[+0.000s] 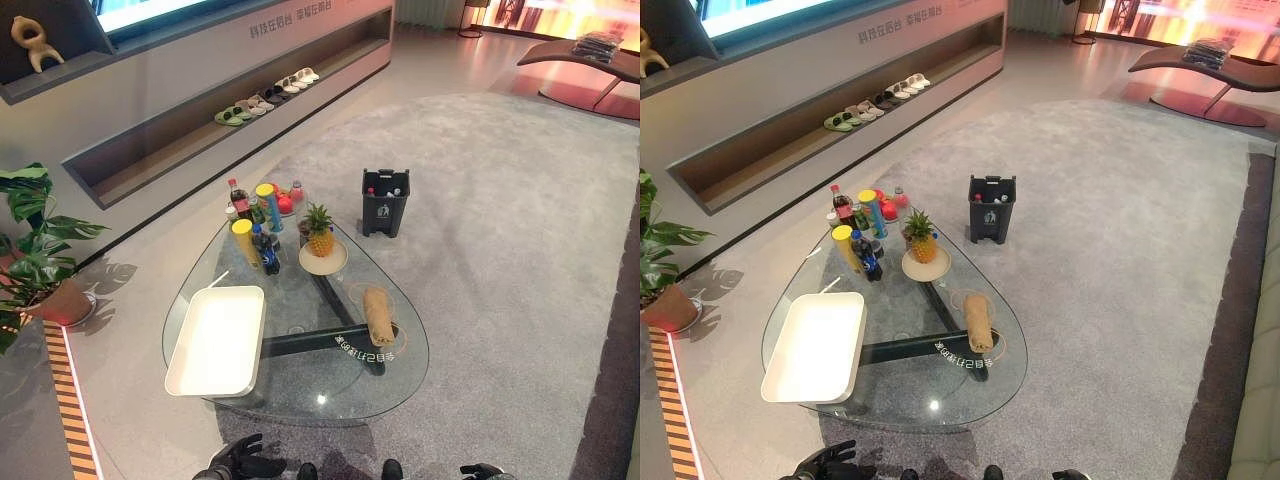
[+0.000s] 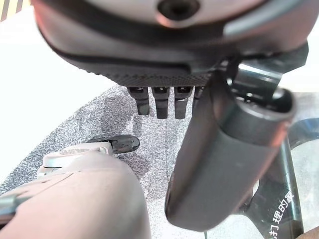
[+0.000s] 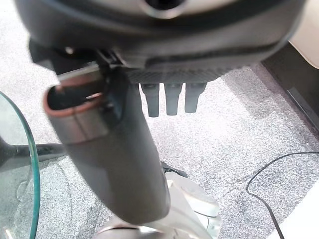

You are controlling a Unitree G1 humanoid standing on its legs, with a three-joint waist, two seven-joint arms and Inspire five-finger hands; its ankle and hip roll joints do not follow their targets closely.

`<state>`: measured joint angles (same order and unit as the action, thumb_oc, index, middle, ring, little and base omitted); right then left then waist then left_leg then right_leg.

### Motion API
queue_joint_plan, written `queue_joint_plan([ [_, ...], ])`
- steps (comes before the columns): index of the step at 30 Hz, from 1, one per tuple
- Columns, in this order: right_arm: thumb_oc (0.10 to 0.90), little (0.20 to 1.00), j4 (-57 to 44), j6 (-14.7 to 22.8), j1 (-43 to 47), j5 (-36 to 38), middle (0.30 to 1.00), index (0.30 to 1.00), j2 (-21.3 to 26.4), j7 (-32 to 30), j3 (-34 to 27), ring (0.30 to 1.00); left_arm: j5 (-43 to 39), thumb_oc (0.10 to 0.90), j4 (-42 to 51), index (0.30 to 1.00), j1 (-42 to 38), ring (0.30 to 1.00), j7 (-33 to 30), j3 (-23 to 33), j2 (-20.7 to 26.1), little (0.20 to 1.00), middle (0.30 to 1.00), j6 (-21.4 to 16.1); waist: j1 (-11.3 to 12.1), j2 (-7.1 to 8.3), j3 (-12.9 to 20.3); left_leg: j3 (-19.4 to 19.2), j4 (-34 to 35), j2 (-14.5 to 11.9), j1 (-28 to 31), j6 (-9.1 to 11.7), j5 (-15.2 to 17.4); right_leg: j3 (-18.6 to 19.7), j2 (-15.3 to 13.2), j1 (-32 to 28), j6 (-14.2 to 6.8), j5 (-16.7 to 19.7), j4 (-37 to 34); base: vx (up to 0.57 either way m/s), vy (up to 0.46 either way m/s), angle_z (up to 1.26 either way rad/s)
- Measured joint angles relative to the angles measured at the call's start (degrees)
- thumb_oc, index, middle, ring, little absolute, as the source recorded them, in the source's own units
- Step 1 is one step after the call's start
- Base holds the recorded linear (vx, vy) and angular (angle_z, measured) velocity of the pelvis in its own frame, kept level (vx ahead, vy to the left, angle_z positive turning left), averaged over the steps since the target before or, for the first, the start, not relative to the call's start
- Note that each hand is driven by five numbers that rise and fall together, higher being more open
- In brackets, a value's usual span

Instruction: Wipe the table with a cloth and put it in the basket.

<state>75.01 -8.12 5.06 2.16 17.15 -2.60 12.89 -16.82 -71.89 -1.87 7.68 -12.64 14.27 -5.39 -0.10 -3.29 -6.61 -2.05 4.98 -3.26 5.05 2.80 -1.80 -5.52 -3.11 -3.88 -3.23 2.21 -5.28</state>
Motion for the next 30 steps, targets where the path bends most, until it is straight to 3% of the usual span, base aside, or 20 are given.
queue_joint_plan([
  [10,0.8,0.9,-0.12,-0.13,1.18,-0.18,0.9,0.9,1.08,0.0,0.15,0.9,-2.02,0.8,1.2,0.9,-0.48,0.9,-2.2,-0.21,0.04,0.9,0.9,-0.18,-0.03,-0.91,-1.45,-0.27,0.0,0.09,-2.33,0.08,-0.15,0.77,-0.07,2.62,-0.34,0.44,0.0,-0.03,0.018,-0.03],
  [14,0.8,0.9,-0.11,-0.26,5.1,0.23,0.9,0.9,2.64,-0.22,1.05,0.9,-5.32,0.8,1.76,0.9,-4.6,0.9,-3.94,-0.25,0.1,0.9,0.9,-0.5,-0.16,-2.03,-6.93,-0.55,-0.04,0.31,-7.35,-0.01,-1.99,1.22,-0.1,7.55,0.06,2.75,0.32,-0.15,-0.024,-0.06],
  [17,0.8,0.9,-0.09,-0.12,8.02,0.56,0.9,0.9,2.83,-1.39,1.29,0.9,-7.47,0.8,3.21,0.9,-7.25,0.9,-5.3,-0.25,0.49,0.9,0.9,-1.74,-0.25,-1.98,-10.3,-0.55,-0.04,0.55,-11.67,0.09,-3.25,1.4,-0.03,11.89,0.16,3.86,0.34,-0.12,-0.018,-0.02],
  [21,0.8,0.9,-0.11,-0.01,13.01,0.71,0.9,0.9,2.92,-2.76,1.29,0.9,-9.68,0.8,3.87,0.9,-13.12,0.9,-6.19,-0.19,1.52,0.9,0.9,-2.93,-0.51,-1.25,-17.52,-0.61,-0.03,0.72,-14.61,0.1,-4.39,1.66,0.09,14.9,0.18,5.11,0.35,-0.05,0.003,-0.01],
  [26,0.8,0.9,-0.12,0.06,16.64,0.75,0.9,0.9,3.56,-4.96,3.38,0.9,-12.9,0.8,5.52,0.9,-15.98,0.9,-6.03,-0.47,3.42,0.9,0.9,-4.18,-0.53,-0.8,-19.53,-0.89,-0.07,1.13,-18.72,-0.19,-5.01,1.97,-0.09,19.2,-0.07,6.18,0.44,-0.14,0.027,-0.03],
  [30,0.8,0.9,-0.2,0.88,23.16,0.81,0.9,0.9,5.0,-6.48,4.0,0.9,-16.44,0.8,5.55,0.9,-21.55,0.9,-6.2,-0.45,5.26,0.9,0.9,-4.94,-0.03,-0.41,-23.28,-1.49,-3.93,1.57,-24.53,-0.01,-5.08,2.62,-0.55,25.17,-0.11,6.24,3.99,-0.12,-0.043,-0.06],
])
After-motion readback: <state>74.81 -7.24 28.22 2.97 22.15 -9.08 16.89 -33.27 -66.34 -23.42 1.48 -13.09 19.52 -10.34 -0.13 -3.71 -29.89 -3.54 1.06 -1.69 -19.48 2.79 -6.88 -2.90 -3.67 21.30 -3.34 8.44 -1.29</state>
